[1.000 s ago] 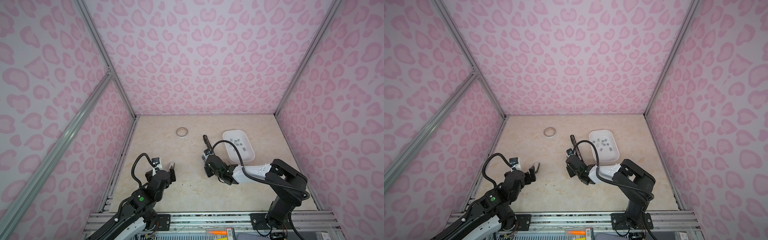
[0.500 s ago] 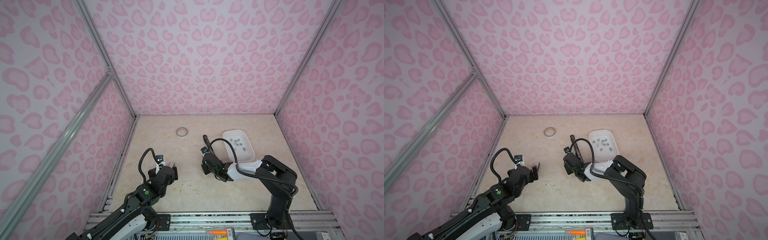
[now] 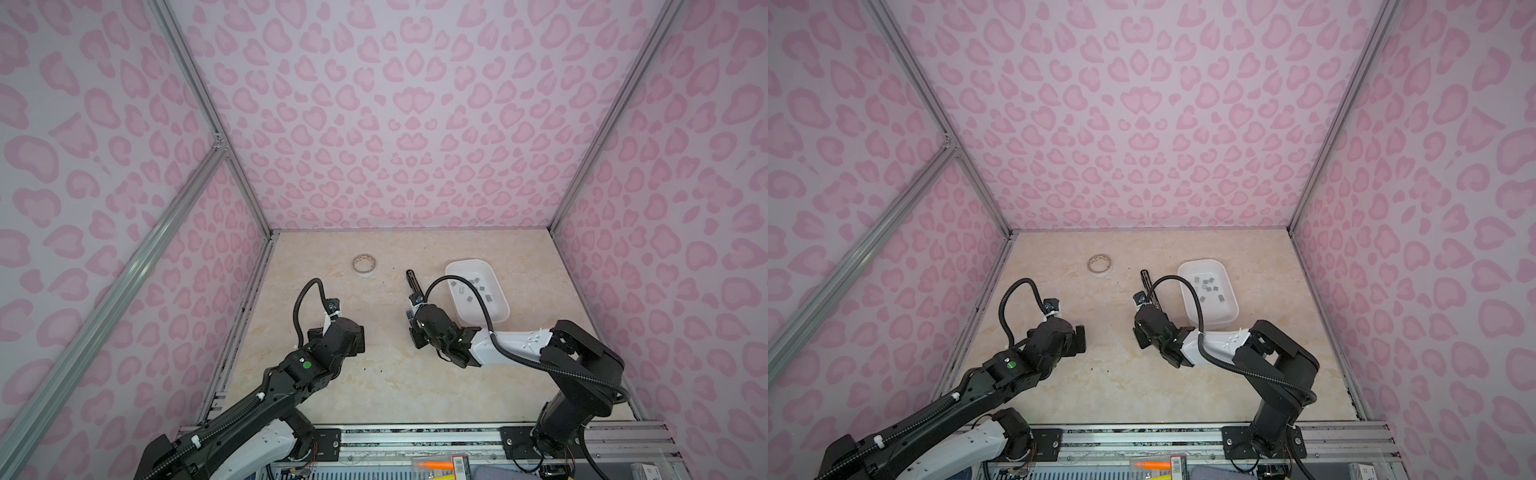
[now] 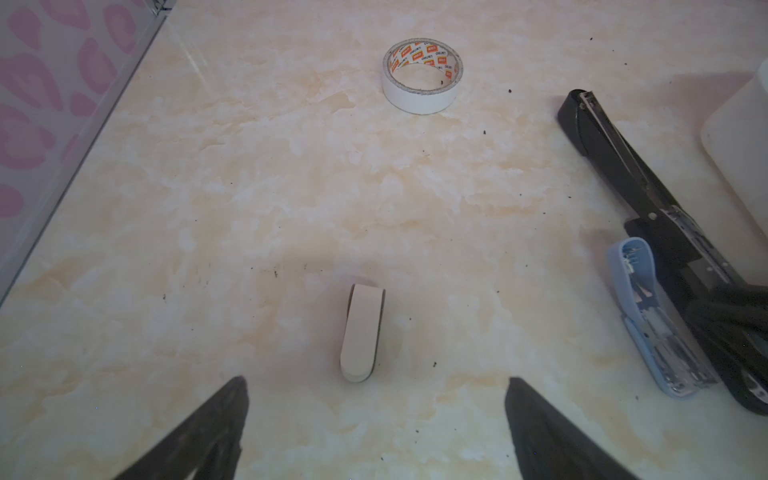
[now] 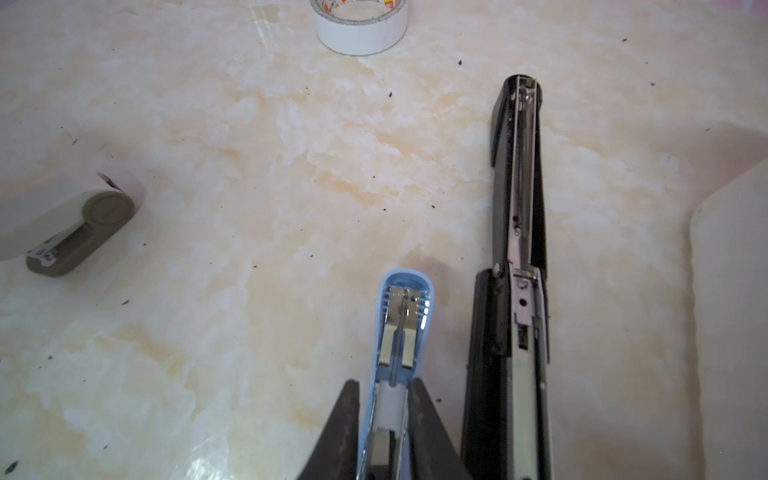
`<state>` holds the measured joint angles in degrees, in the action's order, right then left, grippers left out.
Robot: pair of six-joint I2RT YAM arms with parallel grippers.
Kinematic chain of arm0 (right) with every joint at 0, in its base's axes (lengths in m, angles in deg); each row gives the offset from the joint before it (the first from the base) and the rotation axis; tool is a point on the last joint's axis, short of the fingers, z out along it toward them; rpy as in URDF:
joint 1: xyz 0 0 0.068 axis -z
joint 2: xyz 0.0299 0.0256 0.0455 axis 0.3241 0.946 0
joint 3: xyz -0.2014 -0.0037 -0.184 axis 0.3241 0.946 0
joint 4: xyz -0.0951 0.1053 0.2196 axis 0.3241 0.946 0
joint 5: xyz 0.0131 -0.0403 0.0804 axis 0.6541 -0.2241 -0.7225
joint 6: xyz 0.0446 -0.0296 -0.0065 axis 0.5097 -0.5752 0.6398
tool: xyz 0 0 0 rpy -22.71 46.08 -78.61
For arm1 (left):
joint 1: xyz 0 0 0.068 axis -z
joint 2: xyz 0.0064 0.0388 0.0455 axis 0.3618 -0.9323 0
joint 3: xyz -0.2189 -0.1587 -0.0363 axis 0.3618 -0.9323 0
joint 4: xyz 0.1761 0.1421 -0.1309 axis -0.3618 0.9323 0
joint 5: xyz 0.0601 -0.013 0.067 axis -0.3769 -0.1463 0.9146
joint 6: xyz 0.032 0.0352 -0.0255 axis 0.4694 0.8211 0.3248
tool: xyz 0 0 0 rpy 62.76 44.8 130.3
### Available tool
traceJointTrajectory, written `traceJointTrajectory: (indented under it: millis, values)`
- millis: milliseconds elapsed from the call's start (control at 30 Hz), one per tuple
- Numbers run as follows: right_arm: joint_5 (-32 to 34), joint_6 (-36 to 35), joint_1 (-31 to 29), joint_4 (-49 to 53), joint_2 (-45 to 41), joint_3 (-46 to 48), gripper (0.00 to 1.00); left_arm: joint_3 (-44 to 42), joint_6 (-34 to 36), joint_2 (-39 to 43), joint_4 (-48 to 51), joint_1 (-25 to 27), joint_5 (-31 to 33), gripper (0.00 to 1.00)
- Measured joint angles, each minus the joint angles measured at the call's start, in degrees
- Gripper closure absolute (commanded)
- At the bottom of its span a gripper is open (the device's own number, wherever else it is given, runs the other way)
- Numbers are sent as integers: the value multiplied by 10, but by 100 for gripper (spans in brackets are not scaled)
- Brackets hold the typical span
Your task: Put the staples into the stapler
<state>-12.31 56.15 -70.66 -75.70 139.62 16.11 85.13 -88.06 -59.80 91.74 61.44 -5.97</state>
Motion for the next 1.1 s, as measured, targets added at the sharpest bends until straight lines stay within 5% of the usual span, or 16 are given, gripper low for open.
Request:
traceJointTrajectory:
  millis: [533, 767, 1100]
  values:
    - [-58, -15, -11, -95, -77, 111, 64, -1, -80, -175, -37, -9, -7, 0]
    - [-71, -15, -13, -105, -70, 110, 64, 11, -79, -261, -90, -12, -59, 16]
    - [-71, -17, -14, -107, -70, 109, 63, 26, -72, -304, -158, -5, -139, 22]
